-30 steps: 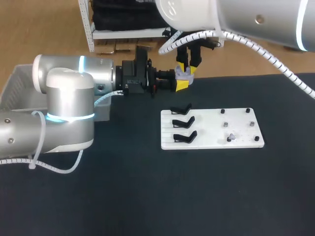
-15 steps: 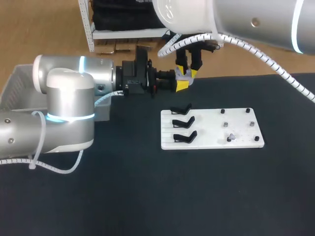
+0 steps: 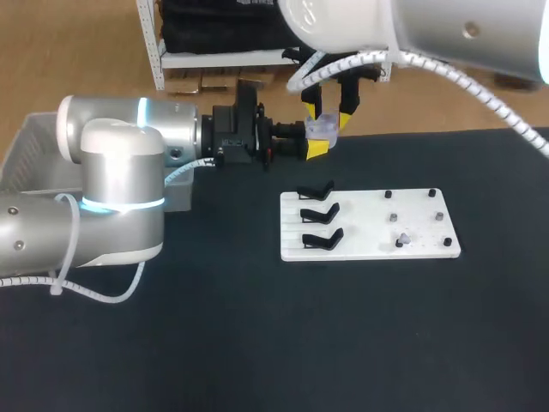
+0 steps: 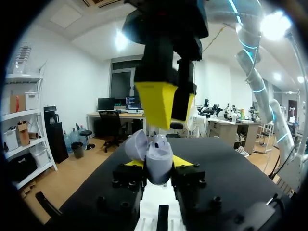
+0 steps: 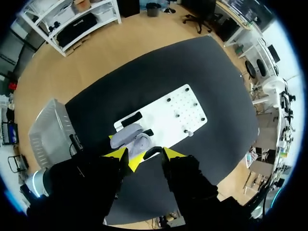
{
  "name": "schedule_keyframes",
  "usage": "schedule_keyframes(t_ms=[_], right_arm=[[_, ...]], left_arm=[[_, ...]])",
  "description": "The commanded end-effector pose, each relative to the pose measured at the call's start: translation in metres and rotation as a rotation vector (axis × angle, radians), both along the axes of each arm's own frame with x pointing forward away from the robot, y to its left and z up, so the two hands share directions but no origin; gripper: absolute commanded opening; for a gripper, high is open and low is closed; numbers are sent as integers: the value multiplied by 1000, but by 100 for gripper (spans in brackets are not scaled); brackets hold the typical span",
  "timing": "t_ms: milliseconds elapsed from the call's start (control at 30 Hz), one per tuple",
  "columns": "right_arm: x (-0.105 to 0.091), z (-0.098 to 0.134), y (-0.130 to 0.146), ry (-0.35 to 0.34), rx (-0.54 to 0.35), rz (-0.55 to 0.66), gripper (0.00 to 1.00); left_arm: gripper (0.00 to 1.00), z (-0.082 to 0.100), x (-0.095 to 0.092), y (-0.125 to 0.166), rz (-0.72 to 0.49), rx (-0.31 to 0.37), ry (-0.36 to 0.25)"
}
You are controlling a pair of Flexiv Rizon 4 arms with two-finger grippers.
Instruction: Pick up each earbud case from the left stands, insert the matching earbuds, close the lid, and place the case in the box.
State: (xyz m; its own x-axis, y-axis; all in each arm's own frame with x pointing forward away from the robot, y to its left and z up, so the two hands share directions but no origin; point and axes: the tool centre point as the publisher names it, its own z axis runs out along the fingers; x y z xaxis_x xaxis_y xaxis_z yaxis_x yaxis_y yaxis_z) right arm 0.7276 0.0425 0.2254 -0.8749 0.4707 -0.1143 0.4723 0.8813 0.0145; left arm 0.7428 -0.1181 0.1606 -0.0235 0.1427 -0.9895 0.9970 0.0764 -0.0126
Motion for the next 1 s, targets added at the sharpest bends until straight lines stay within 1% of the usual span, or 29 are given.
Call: schedule_keyframes(t_ms=[33, 67, 133, 167, 333, 400, 433, 1000], right_arm=[[-30, 3, -31, -166, 116, 64, 51], [-33, 4, -35, -195, 128, 81, 66], [-39, 7, -45, -238, 182, 101, 100], [-41, 8, -49, -258, 196, 107, 100], [-54, 9, -67, -345, 212, 156, 100], [-60, 8, -73, -359, 195, 170, 100], [-63, 7, -76, -362, 181, 162, 100], [-63, 7, -76, -362, 181, 162, 100]], left_arm=[[0, -2, -2, 0, 6, -7, -7], [0, -2, -2, 0, 6, -7, -7], [0, -2, -2, 0, 6, -7, -7], [0, -2, -2, 0, 6, -7, -7], [0, -2, -2, 0, 6, -7, -7], [0, -2, -2, 0, 6, -7, -7], [0, -2, -2, 0, 6, -7, -7], [0, -2, -2, 0, 6, -7, -7]])
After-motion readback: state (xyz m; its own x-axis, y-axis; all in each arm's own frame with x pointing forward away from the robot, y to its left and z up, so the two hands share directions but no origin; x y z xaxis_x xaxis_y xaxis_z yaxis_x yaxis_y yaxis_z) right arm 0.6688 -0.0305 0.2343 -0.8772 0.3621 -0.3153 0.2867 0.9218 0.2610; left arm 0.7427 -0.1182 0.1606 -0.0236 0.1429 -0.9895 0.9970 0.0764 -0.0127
